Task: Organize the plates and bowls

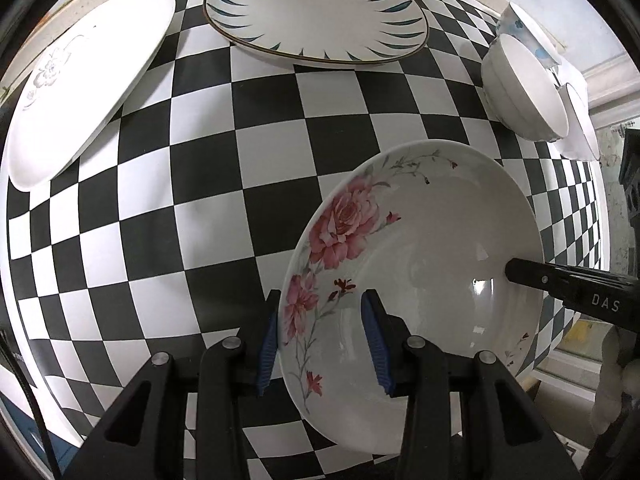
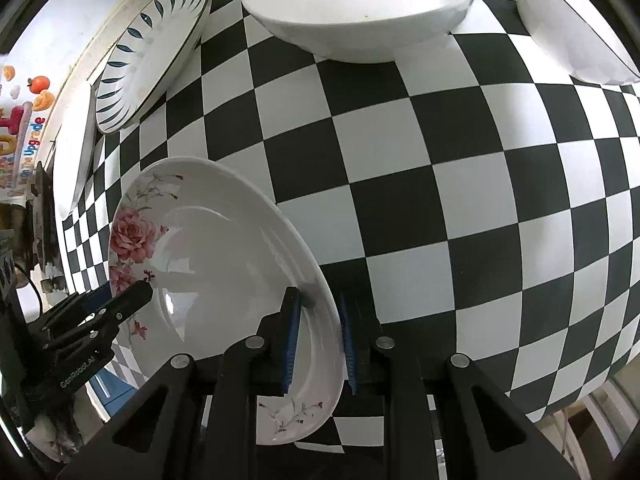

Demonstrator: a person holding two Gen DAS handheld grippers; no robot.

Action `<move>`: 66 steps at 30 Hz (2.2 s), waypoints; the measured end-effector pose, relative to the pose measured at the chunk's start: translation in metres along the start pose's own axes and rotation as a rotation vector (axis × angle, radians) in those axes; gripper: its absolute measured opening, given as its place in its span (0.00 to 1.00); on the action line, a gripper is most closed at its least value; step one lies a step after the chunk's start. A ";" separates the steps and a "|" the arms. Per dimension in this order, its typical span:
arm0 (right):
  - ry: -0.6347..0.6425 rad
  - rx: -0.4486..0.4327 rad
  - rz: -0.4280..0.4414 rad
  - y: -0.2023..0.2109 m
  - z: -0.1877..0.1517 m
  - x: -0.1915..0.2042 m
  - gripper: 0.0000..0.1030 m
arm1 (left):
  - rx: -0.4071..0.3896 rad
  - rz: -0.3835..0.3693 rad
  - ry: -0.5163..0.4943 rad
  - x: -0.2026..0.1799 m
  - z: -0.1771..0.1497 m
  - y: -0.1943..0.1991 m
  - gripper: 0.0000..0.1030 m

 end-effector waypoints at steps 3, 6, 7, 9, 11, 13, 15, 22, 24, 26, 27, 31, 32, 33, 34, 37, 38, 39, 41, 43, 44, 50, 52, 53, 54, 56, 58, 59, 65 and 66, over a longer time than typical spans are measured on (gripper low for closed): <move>-0.040 0.034 0.005 0.000 0.001 -0.004 0.22 | -0.018 0.004 0.038 0.012 0.004 0.016 0.36; -0.101 0.025 0.015 0.019 0.007 -0.010 0.22 | -0.117 -0.004 0.121 0.047 0.017 0.066 0.36; -0.102 -0.005 0.015 0.032 0.012 -0.007 0.22 | -0.161 0.004 0.144 0.064 0.023 0.086 0.36; -0.089 -0.057 0.026 0.052 0.021 0.005 0.30 | -0.245 0.053 0.179 0.101 0.038 0.119 0.39; -0.069 -0.095 0.107 0.069 0.034 0.038 0.39 | -0.307 0.115 0.200 0.140 0.056 0.141 0.53; -0.040 -0.098 0.200 0.074 0.044 0.077 0.45 | -0.340 0.201 0.218 0.180 0.076 0.147 0.53; 0.032 -0.079 0.302 0.065 0.059 0.136 0.46 | -0.312 0.216 0.251 0.217 0.094 0.138 0.53; 0.142 -0.028 0.337 -0.006 0.107 0.262 0.46 | -0.209 0.191 0.270 0.268 0.147 0.092 0.52; 0.127 -0.014 0.324 -0.026 0.117 0.278 0.46 | -0.184 0.191 0.248 0.274 0.159 0.081 0.52; 0.119 -0.016 0.302 -0.042 0.124 0.286 0.46 | -0.152 0.193 0.222 0.278 0.167 0.067 0.52; 0.115 -0.015 0.292 -0.047 0.127 0.287 0.47 | -0.139 0.194 0.214 0.281 0.169 0.062 0.52; 0.085 -0.017 0.243 -0.060 0.138 0.281 0.46 | -0.082 0.198 0.172 0.285 0.179 0.039 0.52; 0.075 -0.012 0.245 -0.063 0.140 0.281 0.46 | -0.071 0.192 0.164 0.284 0.180 0.035 0.52; 0.068 -0.007 0.248 -0.065 0.142 0.280 0.46 | -0.061 0.195 0.153 0.284 0.182 0.030 0.52; 0.068 -0.005 0.246 -0.067 0.144 0.281 0.45 | -0.055 0.199 0.146 0.284 0.183 0.027 0.52; 0.062 0.001 0.233 -0.076 0.149 0.282 0.42 | -0.047 0.189 0.138 0.282 0.186 0.019 0.43; 0.062 0.003 0.222 -0.079 0.151 0.283 0.37 | -0.050 0.204 0.136 0.282 0.186 0.019 0.38; 0.064 0.000 0.206 -0.082 0.153 0.283 0.31 | -0.054 0.216 0.133 0.283 0.187 0.018 0.35; 0.069 -0.010 0.178 -0.089 0.155 0.283 0.17 | -0.090 0.233 0.109 0.283 0.186 0.021 0.26; 0.067 -0.019 0.178 -0.093 0.156 0.279 0.14 | -0.105 0.233 0.102 0.284 0.182 0.023 0.22; 0.062 -0.021 0.193 -0.093 0.156 0.277 0.13 | -0.102 0.217 0.120 0.285 0.179 0.023 0.20; 0.083 -0.033 0.190 -0.086 0.151 0.272 0.13 | -0.110 0.208 0.166 0.285 0.162 0.029 0.19; 0.098 -0.046 0.190 -0.079 0.149 0.273 0.13 | -0.116 0.198 0.180 0.280 0.153 0.035 0.19; 0.102 -0.050 0.192 -0.074 0.147 0.271 0.13 | -0.122 0.192 0.184 0.277 0.148 0.039 0.19; 0.106 -0.051 0.196 -0.070 0.146 0.270 0.13 | -0.126 0.187 0.183 0.276 0.143 0.044 0.19; 0.117 -0.055 0.204 -0.058 0.143 0.268 0.12 | -0.139 0.180 0.187 0.268 0.134 0.054 0.19; 0.127 -0.058 0.208 -0.048 0.139 0.263 0.12 | -0.150 0.172 0.183 0.254 0.132 0.063 0.19; 0.130 -0.060 0.209 -0.041 0.136 0.259 0.13 | -0.158 0.165 0.184 0.247 0.128 0.069 0.19; 0.116 -0.070 0.235 -0.003 0.117 0.222 0.13 | -0.187 0.121 0.145 0.204 0.107 0.106 0.19; 0.107 -0.072 0.239 0.004 0.113 0.214 0.13 | -0.190 0.118 0.137 0.198 0.109 0.113 0.19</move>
Point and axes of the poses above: each gripper's, at about its wrist camera, not at the fingertips, and y roughly against the way its jaws point, x to its left, z to its top, the point moved 6 cm from there along -y, roughly the way its jaws point, and after that the axes turned 9 degrees about -x, right-handed, at the moved point
